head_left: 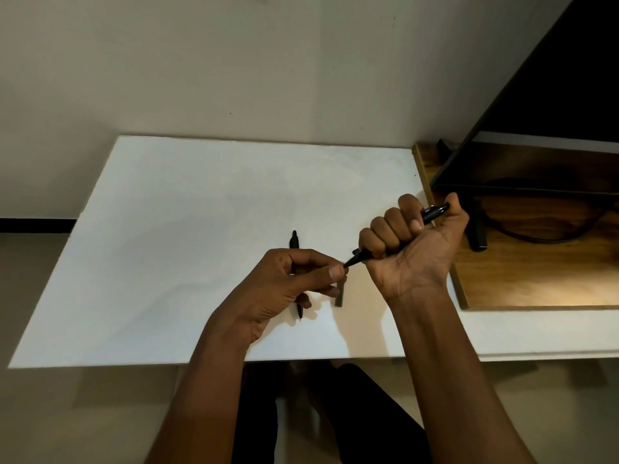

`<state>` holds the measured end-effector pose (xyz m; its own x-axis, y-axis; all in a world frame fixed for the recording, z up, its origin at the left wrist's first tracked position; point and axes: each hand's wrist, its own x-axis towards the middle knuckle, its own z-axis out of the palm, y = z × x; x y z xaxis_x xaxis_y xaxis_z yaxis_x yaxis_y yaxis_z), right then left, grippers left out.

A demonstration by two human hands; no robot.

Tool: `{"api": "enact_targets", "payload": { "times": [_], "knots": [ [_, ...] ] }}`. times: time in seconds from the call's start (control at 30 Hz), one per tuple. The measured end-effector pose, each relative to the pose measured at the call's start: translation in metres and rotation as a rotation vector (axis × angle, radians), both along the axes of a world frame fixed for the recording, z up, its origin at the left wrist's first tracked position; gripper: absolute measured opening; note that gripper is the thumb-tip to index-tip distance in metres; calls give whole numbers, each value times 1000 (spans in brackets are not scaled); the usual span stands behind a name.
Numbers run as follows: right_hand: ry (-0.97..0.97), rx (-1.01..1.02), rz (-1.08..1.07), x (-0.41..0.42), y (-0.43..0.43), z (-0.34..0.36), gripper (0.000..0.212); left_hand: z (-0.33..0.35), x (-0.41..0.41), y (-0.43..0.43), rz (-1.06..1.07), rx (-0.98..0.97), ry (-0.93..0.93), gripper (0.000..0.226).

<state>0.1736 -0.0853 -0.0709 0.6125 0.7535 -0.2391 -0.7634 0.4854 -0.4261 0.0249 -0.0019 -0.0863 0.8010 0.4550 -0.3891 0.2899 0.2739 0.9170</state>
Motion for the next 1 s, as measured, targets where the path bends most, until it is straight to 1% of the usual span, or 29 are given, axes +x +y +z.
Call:
{"api": "enact_targets", "payload": {
  "times": [0.07, 0.2, 0.3, 0.37, 0.43, 0.57, 1.0],
  "knots": [
    [-11, -12, 1, 0, 1, 0, 62, 0, 0, 0, 1, -3, 2, 24],
    [-25, -22, 11, 1, 1, 0, 60, 0, 1, 0, -2, 2, 22, 14],
    [-26, -36, 17, -1, 1, 0, 62, 1, 1, 0, 4, 2, 33, 10],
    [-33, -48, 19, -1, 1, 0, 60, 2, 1, 0, 7, 2, 44, 8],
    [-36, -43, 20, -1, 2, 0, 59, 2, 1, 0, 9, 0, 47, 8],
    [-33, -52, 21, -2, 2, 0, 64, 2, 1, 0, 6, -6, 52, 9],
    [-21, -37, 11, -1, 0, 0, 61, -2, 0, 2, 16, -40, 51, 14]
  ]
}}
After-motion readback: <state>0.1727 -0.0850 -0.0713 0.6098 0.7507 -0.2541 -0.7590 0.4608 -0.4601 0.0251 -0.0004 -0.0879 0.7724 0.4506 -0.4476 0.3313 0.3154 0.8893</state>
